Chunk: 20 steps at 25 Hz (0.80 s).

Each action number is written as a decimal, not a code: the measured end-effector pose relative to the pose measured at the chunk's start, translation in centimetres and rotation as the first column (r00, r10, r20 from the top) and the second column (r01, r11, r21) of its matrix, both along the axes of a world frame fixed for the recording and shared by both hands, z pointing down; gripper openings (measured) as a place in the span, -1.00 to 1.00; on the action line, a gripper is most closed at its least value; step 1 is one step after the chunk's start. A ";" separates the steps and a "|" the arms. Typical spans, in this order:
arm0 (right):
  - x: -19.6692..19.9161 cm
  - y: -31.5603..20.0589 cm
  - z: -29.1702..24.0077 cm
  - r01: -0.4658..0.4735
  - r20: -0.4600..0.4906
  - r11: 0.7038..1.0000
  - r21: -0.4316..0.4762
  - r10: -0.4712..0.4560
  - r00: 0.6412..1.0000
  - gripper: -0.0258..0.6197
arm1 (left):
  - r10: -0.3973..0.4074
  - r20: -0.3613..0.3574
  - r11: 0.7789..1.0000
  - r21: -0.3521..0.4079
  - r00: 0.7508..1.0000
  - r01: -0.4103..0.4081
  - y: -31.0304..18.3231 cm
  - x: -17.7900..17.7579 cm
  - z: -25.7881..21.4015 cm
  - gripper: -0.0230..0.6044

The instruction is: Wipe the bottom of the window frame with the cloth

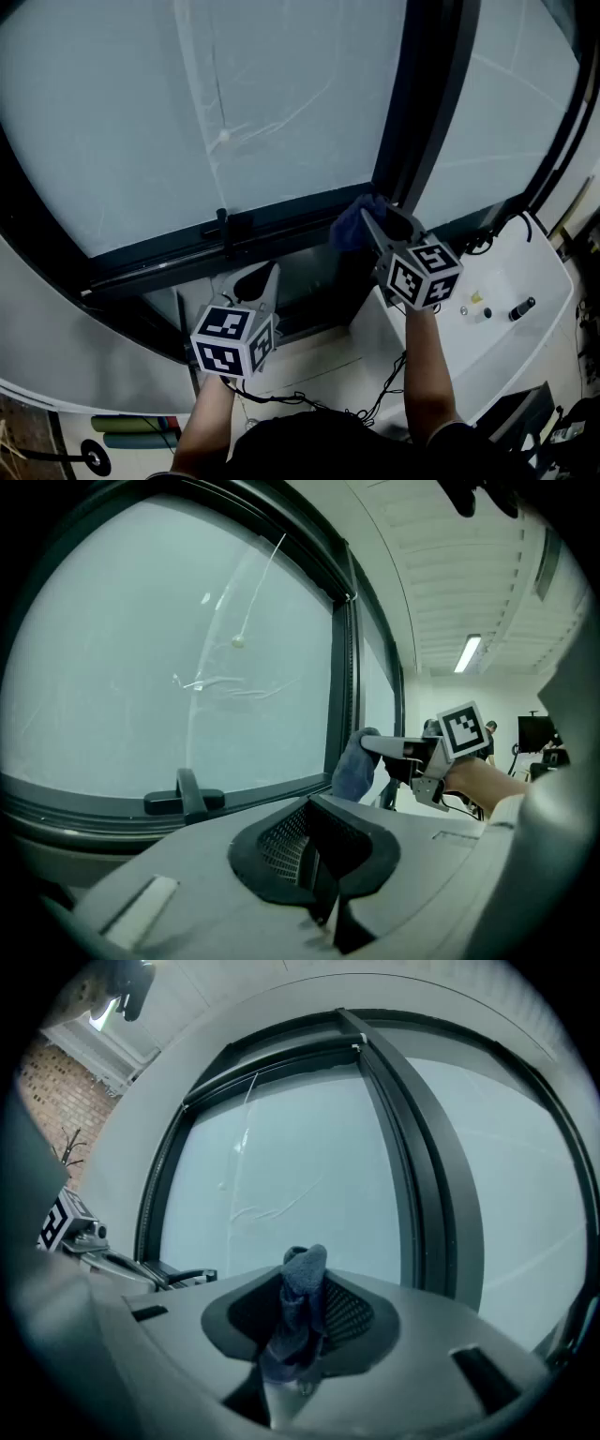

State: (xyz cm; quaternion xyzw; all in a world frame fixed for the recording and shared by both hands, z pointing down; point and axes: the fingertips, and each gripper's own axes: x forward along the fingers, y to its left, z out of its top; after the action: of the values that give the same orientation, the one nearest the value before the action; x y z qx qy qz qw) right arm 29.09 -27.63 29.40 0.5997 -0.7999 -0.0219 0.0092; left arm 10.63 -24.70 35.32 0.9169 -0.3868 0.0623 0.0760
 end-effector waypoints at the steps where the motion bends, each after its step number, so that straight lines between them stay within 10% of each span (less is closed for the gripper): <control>1: 0.6 -0.7 -0.3 -0.012 -0.004 1.000 0.006 0.012 1.000 -0.54 | 0.004 0.002 1.000 0.002 1.000 -0.004 -0.2 0.3 0.0 -0.91; 20: 8.2 -14.3 5.2 -0.303 -0.320 0.953 -0.009 0.284 0.904 -0.54 | 0.016 0.044 1.000 -0.023 0.999 -0.015 -2.5 2.5 1.7 -0.91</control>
State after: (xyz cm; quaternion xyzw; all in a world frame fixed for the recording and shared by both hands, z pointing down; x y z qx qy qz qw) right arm 37.29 -41.94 34.63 0.7015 -0.6889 -0.0924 0.1573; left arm 13.11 -27.20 37.01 0.9174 -0.3805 0.0876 0.0772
